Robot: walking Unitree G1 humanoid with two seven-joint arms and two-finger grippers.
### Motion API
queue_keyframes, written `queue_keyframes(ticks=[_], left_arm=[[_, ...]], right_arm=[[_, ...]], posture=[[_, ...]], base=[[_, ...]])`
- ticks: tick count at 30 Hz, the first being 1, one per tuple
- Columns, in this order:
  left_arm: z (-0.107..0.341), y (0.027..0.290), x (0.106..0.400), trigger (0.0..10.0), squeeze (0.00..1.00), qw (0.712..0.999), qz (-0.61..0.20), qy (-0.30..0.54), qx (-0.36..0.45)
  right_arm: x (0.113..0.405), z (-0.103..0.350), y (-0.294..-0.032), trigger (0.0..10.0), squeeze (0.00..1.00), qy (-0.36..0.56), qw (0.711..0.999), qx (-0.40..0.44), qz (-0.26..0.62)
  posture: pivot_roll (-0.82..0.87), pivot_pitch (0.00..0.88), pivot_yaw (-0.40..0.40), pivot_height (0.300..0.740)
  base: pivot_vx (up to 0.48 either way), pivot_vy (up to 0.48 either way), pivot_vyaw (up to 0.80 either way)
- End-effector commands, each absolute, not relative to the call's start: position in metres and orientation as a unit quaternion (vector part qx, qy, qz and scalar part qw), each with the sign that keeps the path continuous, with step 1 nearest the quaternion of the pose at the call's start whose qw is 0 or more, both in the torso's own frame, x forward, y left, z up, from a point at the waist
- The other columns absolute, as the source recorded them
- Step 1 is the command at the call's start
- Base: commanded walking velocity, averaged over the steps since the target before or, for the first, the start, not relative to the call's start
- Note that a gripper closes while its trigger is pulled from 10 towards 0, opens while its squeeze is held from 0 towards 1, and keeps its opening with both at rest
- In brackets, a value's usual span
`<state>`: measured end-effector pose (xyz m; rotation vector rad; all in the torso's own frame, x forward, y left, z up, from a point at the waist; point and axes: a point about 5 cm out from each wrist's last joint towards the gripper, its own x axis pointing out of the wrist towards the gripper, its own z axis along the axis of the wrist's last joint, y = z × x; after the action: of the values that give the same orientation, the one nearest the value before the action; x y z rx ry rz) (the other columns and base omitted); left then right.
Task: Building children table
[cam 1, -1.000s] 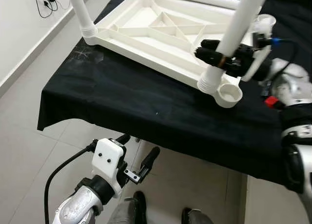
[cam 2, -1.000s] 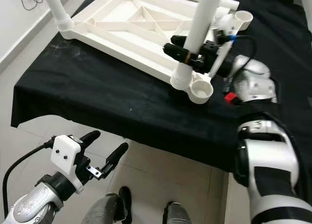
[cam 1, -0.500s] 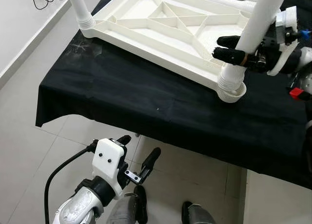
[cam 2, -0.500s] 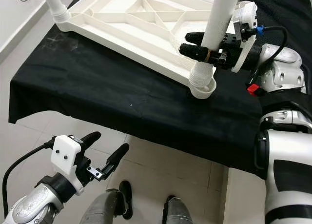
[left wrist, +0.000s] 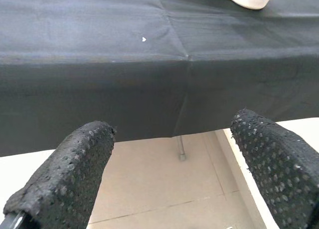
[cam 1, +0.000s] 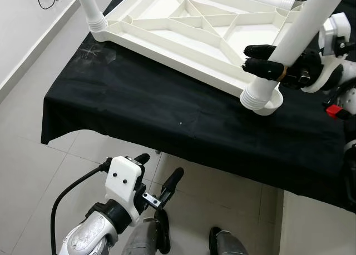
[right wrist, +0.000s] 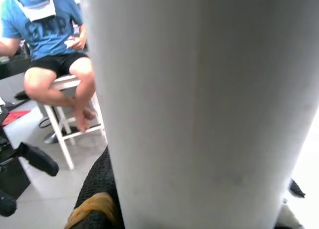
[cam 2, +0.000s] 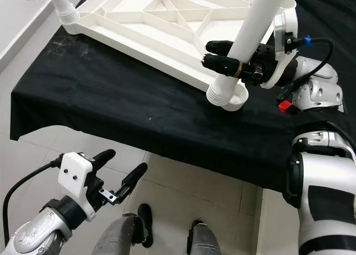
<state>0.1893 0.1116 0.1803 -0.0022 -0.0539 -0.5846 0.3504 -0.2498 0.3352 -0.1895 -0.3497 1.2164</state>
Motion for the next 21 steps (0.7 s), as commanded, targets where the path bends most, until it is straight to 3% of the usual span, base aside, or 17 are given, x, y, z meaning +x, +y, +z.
queue_keyframes(ticks=[1, 8, 21], left_arm=[[0.18, 0.113, 0.184, 10.0, 0.0, 0.956, -0.292, -0.018, 0.005], [0.181, 0.114, 0.184, 10.0, 0.0, 0.956, -0.294, -0.015, 0.006], [0.18, 0.113, 0.186, 10.0, 0.0, 0.953, -0.304, -0.014, 0.007]], right_arm=[[0.351, 0.322, -0.255, 10.0, 0.0, -0.139, 0.813, -0.089, 0.558], [0.343, 0.321, -0.275, 10.0, 0.0, -0.125, 0.833, -0.112, 0.527], [0.329, 0.316, -0.282, 10.0, 0.0, -0.097, 0.815, -0.132, 0.556]], posture=[[0.14, 0.417, 0.076, 0.74], [0.14, 0.417, 0.085, 0.74], [0.13, 0.41, 0.098, 0.74]], base=[[0.0, 0.0, 0.0], [0.0, 0.0, 0.0], [0.0, 0.0, 0.0]])
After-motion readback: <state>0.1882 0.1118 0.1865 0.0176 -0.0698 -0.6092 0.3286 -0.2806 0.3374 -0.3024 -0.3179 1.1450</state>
